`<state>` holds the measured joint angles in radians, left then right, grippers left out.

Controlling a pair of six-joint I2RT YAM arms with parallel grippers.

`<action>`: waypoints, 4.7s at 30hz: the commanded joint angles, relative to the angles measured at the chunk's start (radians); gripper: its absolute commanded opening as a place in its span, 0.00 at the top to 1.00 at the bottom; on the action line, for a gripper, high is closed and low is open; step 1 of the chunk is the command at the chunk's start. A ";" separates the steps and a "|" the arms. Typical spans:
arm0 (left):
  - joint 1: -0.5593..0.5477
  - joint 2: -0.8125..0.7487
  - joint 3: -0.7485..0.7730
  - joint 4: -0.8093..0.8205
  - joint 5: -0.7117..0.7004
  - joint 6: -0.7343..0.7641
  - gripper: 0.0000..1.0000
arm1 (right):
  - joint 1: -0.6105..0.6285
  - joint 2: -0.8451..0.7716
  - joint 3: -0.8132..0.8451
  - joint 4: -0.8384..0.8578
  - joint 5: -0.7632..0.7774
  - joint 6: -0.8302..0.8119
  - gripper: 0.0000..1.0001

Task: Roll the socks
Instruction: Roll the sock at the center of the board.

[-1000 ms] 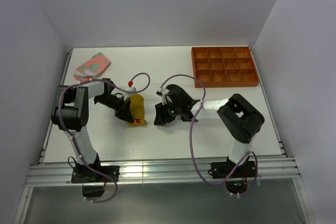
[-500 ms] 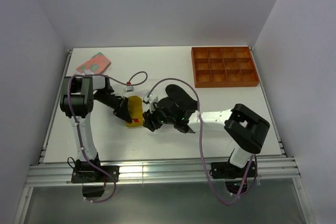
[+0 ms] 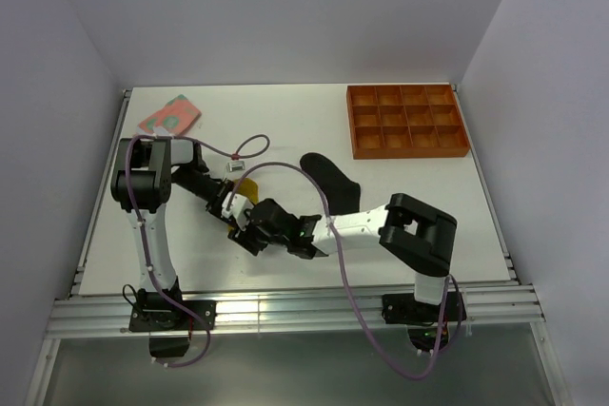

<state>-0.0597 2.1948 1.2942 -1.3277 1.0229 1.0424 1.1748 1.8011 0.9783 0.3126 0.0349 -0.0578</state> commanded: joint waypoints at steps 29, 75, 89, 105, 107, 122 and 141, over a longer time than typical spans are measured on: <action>-0.020 0.013 -0.003 -0.044 -0.030 0.024 1.00 | 0.137 0.156 0.003 0.141 0.467 -0.283 0.38; 0.100 -0.478 -0.193 0.846 -0.173 -0.755 0.75 | -0.036 0.052 0.163 -0.529 -0.095 -0.027 0.82; 0.109 -0.581 -0.298 0.834 -0.188 -0.608 0.78 | -0.173 0.154 0.321 -0.751 -0.438 -0.033 0.82; 0.028 -0.848 -0.473 0.818 -0.176 -0.335 0.58 | -0.336 0.391 0.576 -1.007 -0.681 -0.074 0.82; -0.031 -0.869 -0.496 0.814 -0.227 -0.297 0.55 | -0.343 0.406 0.592 -1.015 -0.688 -0.073 0.82; -0.308 -0.968 -0.634 0.826 -0.371 -0.220 0.44 | -0.354 0.434 0.593 -0.986 -0.699 -0.054 0.82; -0.419 -0.966 -0.699 0.989 -0.403 -0.269 0.38 | -0.354 0.451 0.582 -0.962 -0.707 -0.036 0.83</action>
<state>-0.4629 1.2274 0.6075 -0.3962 0.6235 0.7879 0.8238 2.1975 1.5726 -0.6384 -0.7582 -0.0780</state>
